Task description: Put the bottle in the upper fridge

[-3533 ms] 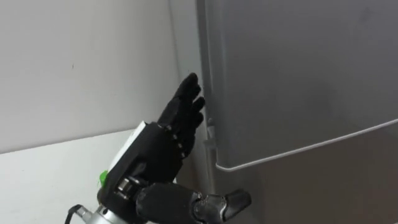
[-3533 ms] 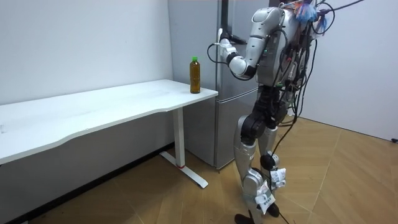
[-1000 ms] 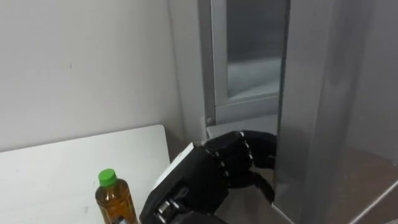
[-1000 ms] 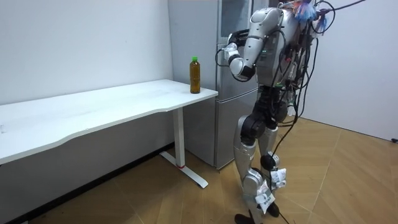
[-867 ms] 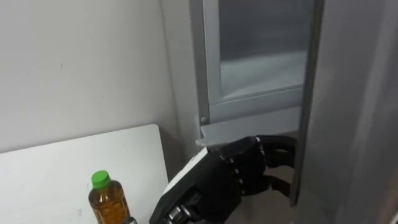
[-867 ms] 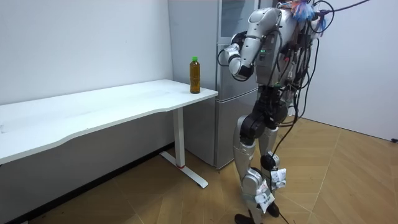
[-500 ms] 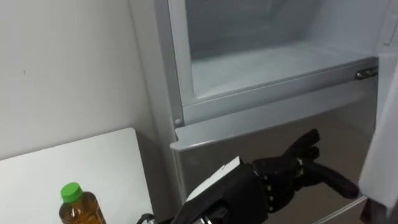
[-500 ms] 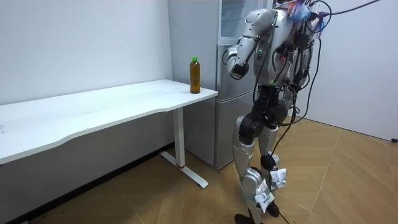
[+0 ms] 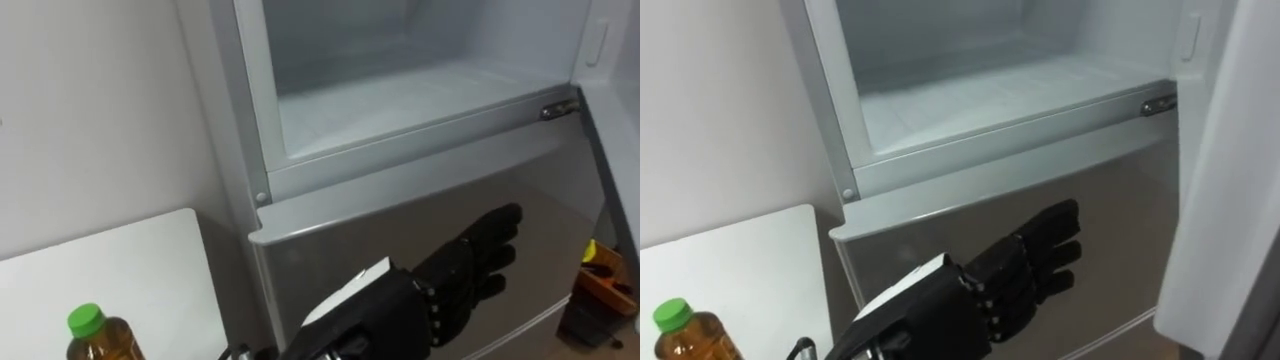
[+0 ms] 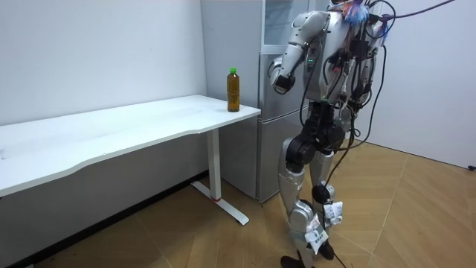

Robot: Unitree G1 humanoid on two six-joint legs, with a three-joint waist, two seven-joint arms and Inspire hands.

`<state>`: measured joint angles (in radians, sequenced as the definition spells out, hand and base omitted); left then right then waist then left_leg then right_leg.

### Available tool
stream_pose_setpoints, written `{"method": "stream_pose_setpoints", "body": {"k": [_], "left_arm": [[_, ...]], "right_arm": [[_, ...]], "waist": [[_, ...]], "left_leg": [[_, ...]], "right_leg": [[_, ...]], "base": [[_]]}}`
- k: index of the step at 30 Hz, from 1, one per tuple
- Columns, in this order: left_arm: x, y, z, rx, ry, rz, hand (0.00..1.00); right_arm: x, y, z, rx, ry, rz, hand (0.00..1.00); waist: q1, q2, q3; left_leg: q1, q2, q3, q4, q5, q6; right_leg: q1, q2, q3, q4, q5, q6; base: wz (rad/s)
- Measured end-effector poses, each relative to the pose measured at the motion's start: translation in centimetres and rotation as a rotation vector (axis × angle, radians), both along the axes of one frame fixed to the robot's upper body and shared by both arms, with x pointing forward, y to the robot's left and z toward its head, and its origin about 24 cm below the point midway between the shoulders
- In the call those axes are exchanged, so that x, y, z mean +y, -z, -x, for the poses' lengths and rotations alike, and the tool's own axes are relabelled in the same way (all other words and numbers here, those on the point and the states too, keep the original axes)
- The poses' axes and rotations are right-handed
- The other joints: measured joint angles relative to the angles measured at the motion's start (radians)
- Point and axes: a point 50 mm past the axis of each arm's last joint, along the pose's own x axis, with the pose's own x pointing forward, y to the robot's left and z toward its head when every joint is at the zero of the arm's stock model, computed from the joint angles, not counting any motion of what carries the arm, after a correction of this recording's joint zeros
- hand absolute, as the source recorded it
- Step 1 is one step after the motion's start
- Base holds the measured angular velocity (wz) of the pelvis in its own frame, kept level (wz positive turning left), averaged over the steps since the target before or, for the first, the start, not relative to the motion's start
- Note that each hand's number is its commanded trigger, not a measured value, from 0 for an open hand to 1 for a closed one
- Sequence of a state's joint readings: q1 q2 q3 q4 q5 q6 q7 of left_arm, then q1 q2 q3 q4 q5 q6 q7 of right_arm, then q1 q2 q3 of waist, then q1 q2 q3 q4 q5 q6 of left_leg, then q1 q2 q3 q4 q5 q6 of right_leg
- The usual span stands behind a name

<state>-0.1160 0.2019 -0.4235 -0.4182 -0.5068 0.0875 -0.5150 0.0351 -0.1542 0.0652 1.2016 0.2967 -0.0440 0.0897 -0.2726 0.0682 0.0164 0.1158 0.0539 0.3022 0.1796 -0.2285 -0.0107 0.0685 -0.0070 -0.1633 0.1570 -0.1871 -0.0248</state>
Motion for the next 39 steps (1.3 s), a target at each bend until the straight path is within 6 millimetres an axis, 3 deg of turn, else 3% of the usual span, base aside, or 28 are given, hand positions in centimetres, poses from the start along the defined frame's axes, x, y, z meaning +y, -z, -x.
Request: {"method": "stream_pose_setpoints", "body": {"k": [15,25,29,33,39], "left_arm": [[-1.0,0.5,0.6,0.0,0.066,-0.029,0.0],[-1.4,0.4,-0.2,-0.024,0.105,-0.053,0.0],[-1.4,0.4,-0.2,-0.02,0.106,-0.056,0.0],[-1.9,0.6,-0.2,-0.001,0.114,-0.047,0.0],[-2.5,0.8,-0.1,0.012,0.122,-0.041,0.0]], "right_arm": [[0.0,0.0,0.3,-0.015,0.015,-0.014,0.0],[-0.4,0.0,0.7,-0.015,0.066,-0.017,0.0],[-0.5,-0.1,0.7,-0.012,0.044,-0.001,0.0],[-0.6,-0.2,0.5,-0.022,0.045,0.008,0.0],[-0.7,-0.2,0.6,-0.021,0.049,0.021,0.0]], "waist": [[-0.013,-0.004,0.0018],[-0.029,0.0,-0.0007],[-0.033,0.003,-0.0028],[-0.057,0.01,-0.0064],[-0.085,0.015,-0.0058]], "left_leg": [[0.002,0.006,0.032,-0.013,0.0,0.0],[0.023,0.006,0.082,-0.011,0.0,0.0],[0.035,0.01,0.13,-0.012,0.0,0.0],[0.037,0.012,0.139,-0.012,0.0,-0.001],[0.05,0.018,0.168,-0.012,-0.001,-0.001]], "right_leg": [[-0.018,0.011,0.04,-0.002,0.004,-0.006],[-0.021,0.017,0.107,0.003,0.009,-0.004],[-0.034,0.024,0.137,0.014,0.01,-0.005],[-0.033,0.028,0.158,0.013,0.014,-0.007],[-0.042,0.039,0.186,0.016,0.018,-0.011]], "base": [[-0.08],[-0.21],[-0.25],[-0.13],[-0.18]]}}
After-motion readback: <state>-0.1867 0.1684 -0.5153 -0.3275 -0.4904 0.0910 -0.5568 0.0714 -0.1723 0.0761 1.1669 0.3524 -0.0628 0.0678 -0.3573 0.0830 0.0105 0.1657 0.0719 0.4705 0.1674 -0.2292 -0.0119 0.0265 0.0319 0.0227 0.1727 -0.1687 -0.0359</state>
